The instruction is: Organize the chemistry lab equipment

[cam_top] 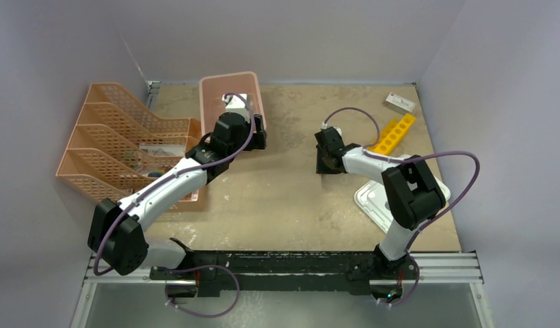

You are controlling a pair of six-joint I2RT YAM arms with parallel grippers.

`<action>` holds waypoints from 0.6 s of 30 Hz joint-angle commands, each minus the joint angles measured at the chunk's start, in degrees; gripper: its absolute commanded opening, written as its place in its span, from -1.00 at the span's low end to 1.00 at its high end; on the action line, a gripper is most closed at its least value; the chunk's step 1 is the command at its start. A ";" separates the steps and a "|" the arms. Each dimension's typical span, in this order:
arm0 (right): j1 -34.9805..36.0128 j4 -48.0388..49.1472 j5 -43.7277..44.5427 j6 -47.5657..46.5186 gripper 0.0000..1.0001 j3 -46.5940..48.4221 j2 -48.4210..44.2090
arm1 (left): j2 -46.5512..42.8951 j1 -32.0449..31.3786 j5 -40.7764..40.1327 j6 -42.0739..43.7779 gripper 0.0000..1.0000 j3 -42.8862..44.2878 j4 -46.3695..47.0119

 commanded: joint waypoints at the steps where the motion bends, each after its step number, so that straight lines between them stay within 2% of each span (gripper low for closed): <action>1: 0.25 1.23 2.90 -1.09 -0.46 0.12 1.63 | 0.82 0.34 2.52 -0.87 0.43 2.96 1.97; 3: 0.29 1.15 2.93 -1.30 -0.59 0.34 2.13 | 0.95 0.33 2.68 -0.96 0.42 3.05 1.97; 7: 0.49 2.11 1.67 -1.53 -0.74 -0.02 0.51 | 0.82 0.33 1.90 -1.05 0.42 3.12 1.88; 13: 0.55 6.02 -6.25 -2.52 -0.77 0.96 -5.91 | 0.56 0.36 4.44 -1.18 0.42 2.74 3.88; 18: 0.30 6.74 -13.02 0.14 -0.77 6.02 -10.28 | 0.55 0.33 11.86 -1.32 0.42 4.53 5.40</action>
